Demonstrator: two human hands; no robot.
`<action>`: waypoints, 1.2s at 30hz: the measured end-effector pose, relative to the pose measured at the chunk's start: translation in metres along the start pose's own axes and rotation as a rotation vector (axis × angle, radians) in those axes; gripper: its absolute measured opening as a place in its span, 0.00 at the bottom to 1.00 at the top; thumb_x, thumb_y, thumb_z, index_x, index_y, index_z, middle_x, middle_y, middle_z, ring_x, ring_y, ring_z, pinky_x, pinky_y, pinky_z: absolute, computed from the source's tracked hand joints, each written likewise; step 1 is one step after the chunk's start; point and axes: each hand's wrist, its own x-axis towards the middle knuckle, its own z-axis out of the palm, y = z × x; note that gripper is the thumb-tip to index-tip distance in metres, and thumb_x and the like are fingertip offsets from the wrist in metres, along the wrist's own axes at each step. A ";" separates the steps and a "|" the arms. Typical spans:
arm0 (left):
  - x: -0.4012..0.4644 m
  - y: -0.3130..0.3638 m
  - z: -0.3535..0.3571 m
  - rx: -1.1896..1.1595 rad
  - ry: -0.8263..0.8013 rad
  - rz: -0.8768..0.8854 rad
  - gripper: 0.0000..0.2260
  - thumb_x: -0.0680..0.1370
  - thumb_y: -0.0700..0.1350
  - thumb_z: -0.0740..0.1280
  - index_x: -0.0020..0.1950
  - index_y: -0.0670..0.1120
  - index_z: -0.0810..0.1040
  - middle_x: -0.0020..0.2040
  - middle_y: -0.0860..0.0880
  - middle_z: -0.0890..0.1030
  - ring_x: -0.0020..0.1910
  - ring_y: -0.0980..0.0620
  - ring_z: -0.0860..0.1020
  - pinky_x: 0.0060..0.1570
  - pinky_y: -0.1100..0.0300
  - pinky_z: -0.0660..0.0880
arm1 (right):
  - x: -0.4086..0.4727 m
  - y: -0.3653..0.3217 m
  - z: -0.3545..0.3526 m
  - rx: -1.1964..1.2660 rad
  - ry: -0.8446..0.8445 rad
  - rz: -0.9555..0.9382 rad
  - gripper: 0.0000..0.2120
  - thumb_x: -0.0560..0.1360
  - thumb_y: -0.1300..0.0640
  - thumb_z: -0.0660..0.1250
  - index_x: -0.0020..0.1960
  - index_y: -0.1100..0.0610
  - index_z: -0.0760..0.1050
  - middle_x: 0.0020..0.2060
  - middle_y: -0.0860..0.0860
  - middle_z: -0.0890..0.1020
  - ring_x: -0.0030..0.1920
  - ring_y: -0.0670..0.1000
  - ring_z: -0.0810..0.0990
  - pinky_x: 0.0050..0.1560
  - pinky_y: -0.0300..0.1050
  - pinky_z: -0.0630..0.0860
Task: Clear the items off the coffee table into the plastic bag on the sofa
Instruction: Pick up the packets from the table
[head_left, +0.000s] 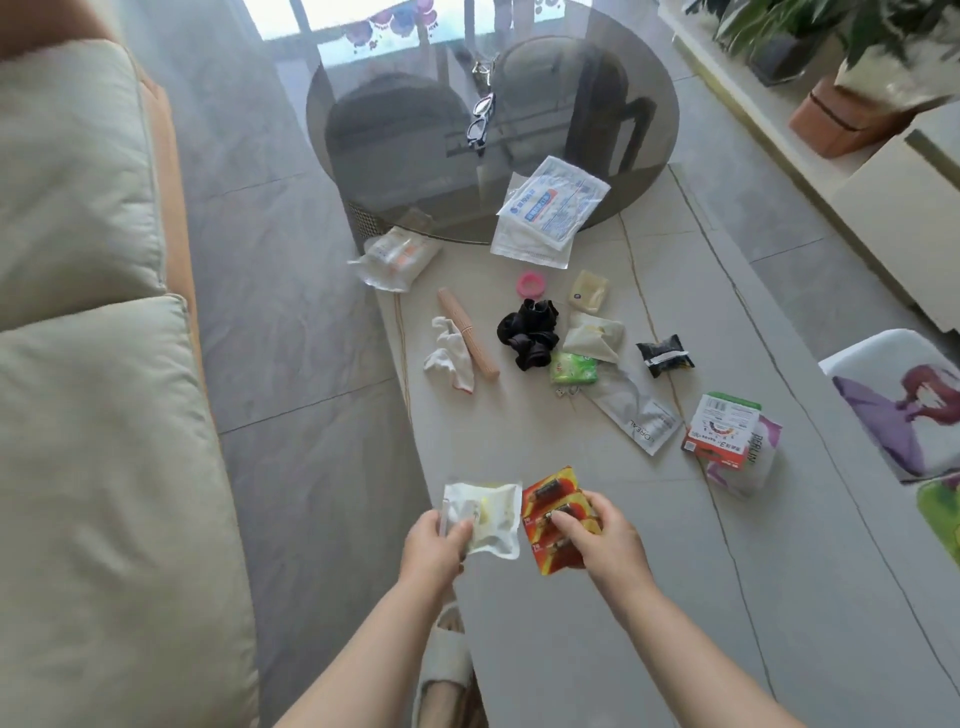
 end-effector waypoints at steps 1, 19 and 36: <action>-0.013 -0.005 -0.011 -0.027 0.007 -0.005 0.03 0.78 0.42 0.65 0.46 0.44 0.73 0.42 0.45 0.78 0.36 0.48 0.76 0.37 0.56 0.73 | -0.011 -0.003 0.007 0.015 -0.025 0.001 0.07 0.73 0.59 0.70 0.47 0.49 0.76 0.43 0.51 0.82 0.44 0.51 0.82 0.44 0.50 0.82; -0.175 -0.149 -0.229 -0.591 0.399 -0.068 0.02 0.78 0.42 0.66 0.50 0.48 0.75 0.45 0.47 0.80 0.38 0.50 0.78 0.33 0.62 0.76 | -0.173 -0.005 0.207 -0.291 -0.475 -0.161 0.04 0.75 0.55 0.67 0.49 0.53 0.78 0.42 0.50 0.84 0.43 0.48 0.83 0.42 0.43 0.81; -0.317 -0.379 -0.418 -0.823 0.789 -0.153 0.19 0.79 0.44 0.65 0.68 0.42 0.69 0.65 0.51 0.72 0.61 0.49 0.73 0.54 0.59 0.69 | -0.413 0.074 0.442 -0.676 -0.847 -0.427 0.04 0.77 0.53 0.63 0.46 0.52 0.74 0.37 0.45 0.81 0.34 0.41 0.79 0.32 0.33 0.71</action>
